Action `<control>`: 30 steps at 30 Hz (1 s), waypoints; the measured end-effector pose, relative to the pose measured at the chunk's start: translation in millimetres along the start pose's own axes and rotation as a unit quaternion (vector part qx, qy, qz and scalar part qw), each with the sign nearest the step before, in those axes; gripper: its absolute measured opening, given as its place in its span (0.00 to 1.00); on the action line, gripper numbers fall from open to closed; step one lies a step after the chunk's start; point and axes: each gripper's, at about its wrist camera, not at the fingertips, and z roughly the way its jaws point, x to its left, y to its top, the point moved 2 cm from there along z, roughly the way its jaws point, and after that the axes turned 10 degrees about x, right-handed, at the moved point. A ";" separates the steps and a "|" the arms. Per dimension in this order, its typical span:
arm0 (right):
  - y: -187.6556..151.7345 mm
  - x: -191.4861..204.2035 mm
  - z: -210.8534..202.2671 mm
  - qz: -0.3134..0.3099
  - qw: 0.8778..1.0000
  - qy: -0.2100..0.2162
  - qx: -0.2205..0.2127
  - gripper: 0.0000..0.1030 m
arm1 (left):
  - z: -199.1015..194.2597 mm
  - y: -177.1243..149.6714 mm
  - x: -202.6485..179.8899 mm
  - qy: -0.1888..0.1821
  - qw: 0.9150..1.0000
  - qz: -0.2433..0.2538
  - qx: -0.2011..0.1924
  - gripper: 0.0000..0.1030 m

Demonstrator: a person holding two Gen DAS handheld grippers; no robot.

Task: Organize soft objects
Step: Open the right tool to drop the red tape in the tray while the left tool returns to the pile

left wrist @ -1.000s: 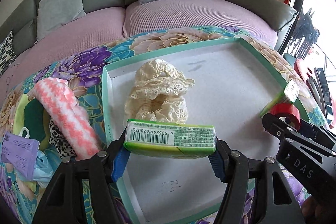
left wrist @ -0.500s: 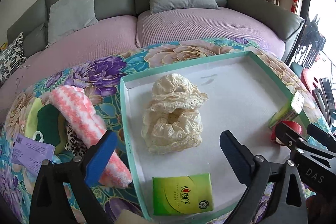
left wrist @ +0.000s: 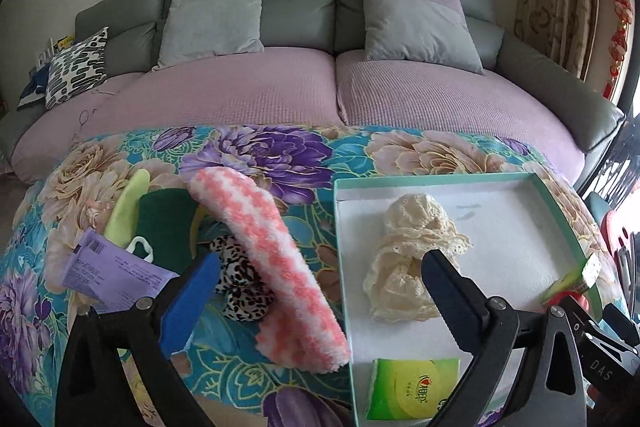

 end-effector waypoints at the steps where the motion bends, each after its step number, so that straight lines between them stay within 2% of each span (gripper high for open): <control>1: 0.1 0.2 -1.2 -0.002 1.000 -0.002 -0.002 1.00 | -1.6 0.7 4.4 0.002 1.000 -0.005 -0.001 0.98; 7: 1.3 3.8 -11.7 -0.012 1.000 -0.015 -0.015 1.00 | -10.5 3.5 36.1 0.026 0.999 -0.036 -0.006 0.98; 17: 3.4 26.5 -37.3 -0.025 0.998 0.014 -0.050 1.00 | -22.4 -1.3 101.7 0.078 0.991 -0.111 -0.009 0.98; 24: 1.7 61.8 -53.4 -0.061 0.994 0.044 -0.074 1.00 | -35.1 -8.4 149.6 0.105 0.980 -0.167 -0.020 0.98; 30: -9.2 113.4 -43.8 -0.104 0.990 0.083 -0.052 1.00 | -37.1 -15.4 182.2 0.119 0.972 -0.200 -0.015 0.98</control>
